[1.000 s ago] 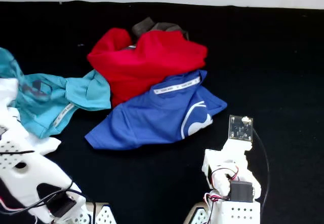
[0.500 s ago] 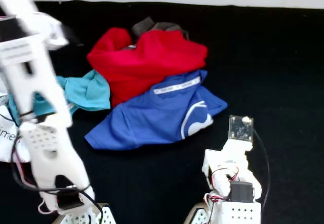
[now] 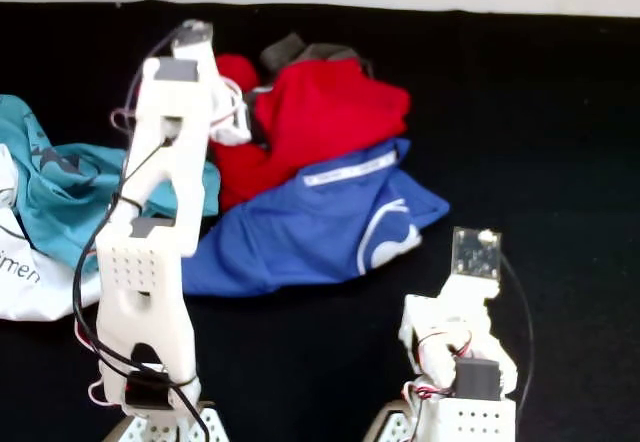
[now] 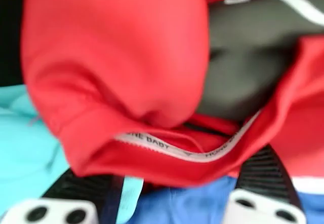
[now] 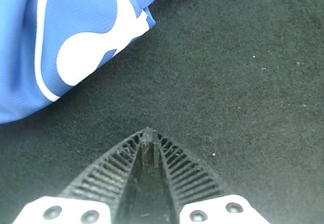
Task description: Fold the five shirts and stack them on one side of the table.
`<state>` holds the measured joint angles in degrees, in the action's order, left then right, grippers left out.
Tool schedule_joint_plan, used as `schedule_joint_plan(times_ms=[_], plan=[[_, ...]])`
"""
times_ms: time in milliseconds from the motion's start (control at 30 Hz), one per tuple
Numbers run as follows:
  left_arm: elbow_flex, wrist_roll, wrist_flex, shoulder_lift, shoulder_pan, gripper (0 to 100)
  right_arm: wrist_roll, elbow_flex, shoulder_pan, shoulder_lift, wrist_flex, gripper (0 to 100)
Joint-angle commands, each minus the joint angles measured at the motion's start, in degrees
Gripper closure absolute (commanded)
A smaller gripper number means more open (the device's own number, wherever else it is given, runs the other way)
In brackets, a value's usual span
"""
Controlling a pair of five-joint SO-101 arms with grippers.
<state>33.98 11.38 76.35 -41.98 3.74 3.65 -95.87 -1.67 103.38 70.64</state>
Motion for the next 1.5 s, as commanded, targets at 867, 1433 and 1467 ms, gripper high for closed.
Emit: schedule_joint_plan(times_ms=[867, 1433, 1467], plan=[[17.2, -25.1, 1.8, 3.3, 40.8, 99, 0.4, -7.4, -0.3, 0.0, 0.2, 99.0], [59.8, -25.2, 13.9, 3.0, 61.2, 99, 0.4, -7.4, -0.3, 0.0, 0.2, 99.0], [61.1, -25.2, 13.9, 2.9, 62.0, 99, 0.4, -7.4, -0.3, 0.0, 0.2, 99.0]])
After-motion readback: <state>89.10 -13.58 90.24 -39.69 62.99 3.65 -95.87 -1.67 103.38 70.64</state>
